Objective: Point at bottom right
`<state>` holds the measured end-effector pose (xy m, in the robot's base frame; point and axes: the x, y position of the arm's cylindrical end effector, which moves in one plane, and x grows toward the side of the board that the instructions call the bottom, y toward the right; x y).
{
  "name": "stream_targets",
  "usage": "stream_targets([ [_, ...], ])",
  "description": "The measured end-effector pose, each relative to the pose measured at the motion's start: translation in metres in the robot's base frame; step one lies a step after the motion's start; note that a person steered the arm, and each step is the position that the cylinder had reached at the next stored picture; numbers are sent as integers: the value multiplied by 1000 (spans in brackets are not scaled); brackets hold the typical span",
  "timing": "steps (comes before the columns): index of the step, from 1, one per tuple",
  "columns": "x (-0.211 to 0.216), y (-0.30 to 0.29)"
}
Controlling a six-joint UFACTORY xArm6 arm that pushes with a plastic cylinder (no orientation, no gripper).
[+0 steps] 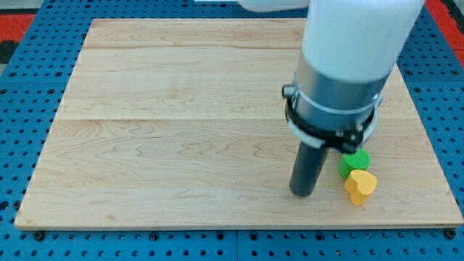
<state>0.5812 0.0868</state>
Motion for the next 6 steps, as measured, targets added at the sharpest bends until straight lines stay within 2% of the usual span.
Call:
stream_targets([
  [3,15,0],
  [4,38,12],
  [6,37,12],
])
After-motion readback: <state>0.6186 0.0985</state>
